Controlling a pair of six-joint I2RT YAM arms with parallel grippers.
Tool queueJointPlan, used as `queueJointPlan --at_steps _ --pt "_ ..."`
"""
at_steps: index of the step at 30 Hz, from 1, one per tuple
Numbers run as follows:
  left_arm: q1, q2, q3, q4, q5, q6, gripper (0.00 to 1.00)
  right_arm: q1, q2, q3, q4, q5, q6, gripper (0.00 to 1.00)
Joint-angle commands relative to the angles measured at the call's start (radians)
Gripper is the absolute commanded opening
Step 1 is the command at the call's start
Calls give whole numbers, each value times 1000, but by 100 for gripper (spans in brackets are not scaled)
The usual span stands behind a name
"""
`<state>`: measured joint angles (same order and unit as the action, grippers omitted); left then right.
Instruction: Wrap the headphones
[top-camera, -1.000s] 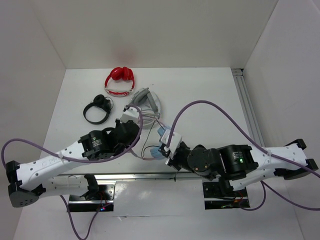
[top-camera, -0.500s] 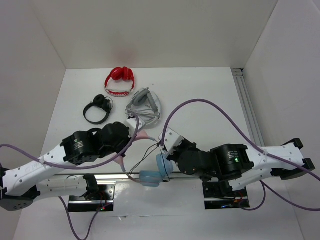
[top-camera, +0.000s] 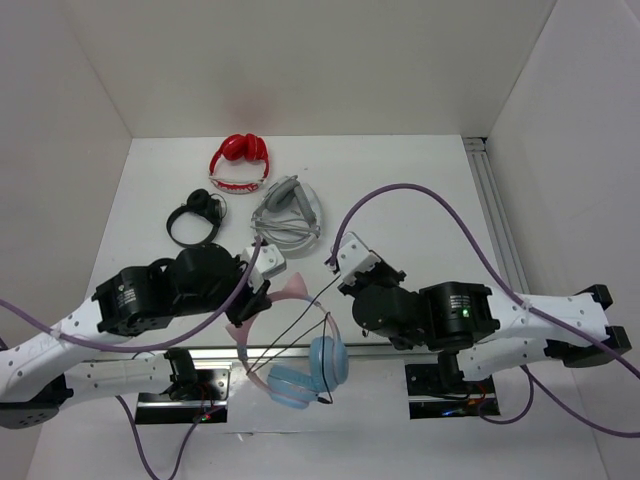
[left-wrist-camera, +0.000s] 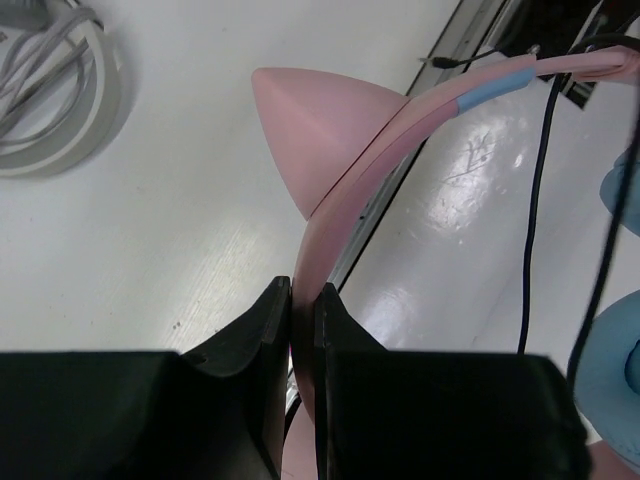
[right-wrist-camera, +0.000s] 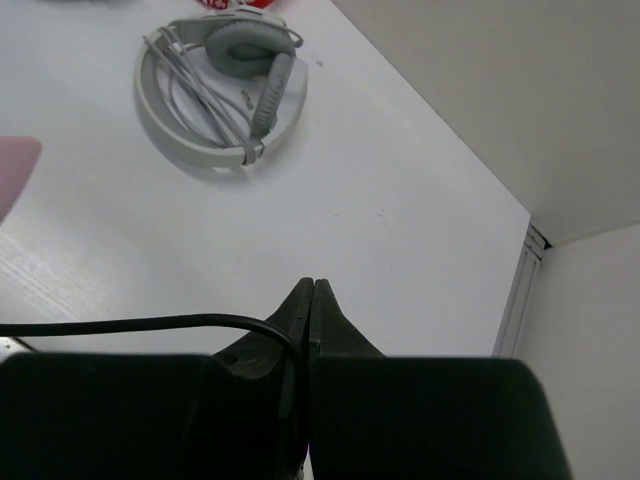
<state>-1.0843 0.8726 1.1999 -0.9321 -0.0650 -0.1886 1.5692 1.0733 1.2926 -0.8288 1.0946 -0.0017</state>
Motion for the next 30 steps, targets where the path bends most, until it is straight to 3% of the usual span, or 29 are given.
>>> queueJointPlan --at_steps 1,11,15,23,26,30 --pt "-5 -26 99 44 88 17 0 -60 -58 -41 129 19 -35 0" --pt "-5 -112 231 160 -136 -80 0 -149 -105 -222 391 -64 -18 0" --pt "-5 -87 280 182 -147 -107 0 -169 -128 -309 537 -212 -7 1" --pt "-5 -1 369 220 -148 -140 0 -187 -197 -478 862 -476 -67 14" --pt "-5 8 379 233 -188 -166 0 -208 -207 -535 925 -542 -67 24" --pt "-5 -13 379 253 -312 -253 0 -242 -207 -601 984 -616 -44 28"
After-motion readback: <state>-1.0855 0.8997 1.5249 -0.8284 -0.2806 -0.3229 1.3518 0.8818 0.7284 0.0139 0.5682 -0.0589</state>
